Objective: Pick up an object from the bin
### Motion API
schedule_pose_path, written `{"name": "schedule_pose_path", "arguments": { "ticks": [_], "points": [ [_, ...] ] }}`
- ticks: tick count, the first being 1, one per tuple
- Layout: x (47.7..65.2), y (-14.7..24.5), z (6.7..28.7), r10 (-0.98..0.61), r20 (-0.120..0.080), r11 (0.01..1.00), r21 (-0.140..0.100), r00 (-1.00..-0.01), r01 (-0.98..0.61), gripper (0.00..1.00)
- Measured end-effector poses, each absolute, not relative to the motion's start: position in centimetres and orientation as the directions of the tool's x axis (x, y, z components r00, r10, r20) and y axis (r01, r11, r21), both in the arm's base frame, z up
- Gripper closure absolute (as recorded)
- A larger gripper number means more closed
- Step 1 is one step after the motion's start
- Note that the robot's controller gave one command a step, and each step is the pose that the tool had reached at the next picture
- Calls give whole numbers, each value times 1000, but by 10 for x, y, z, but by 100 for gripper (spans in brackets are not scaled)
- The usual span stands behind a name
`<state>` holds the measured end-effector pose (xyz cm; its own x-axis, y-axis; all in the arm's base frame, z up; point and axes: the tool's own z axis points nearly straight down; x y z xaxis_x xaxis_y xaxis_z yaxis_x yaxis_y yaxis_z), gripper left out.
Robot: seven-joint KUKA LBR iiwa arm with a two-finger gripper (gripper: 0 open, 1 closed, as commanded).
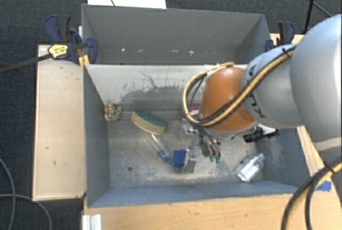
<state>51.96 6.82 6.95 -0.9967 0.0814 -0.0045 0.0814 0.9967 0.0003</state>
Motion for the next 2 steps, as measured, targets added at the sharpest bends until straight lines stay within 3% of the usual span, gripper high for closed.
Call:
{"name": "schedule_pose_path", "arguments": {
  "ticks": [1,2],
  "points": [
    [519,70,70,83,-4,997,1,-997,83,100],
    [536,99,71,-57,-6,998,2,-998,-57,100]
  ]
}}
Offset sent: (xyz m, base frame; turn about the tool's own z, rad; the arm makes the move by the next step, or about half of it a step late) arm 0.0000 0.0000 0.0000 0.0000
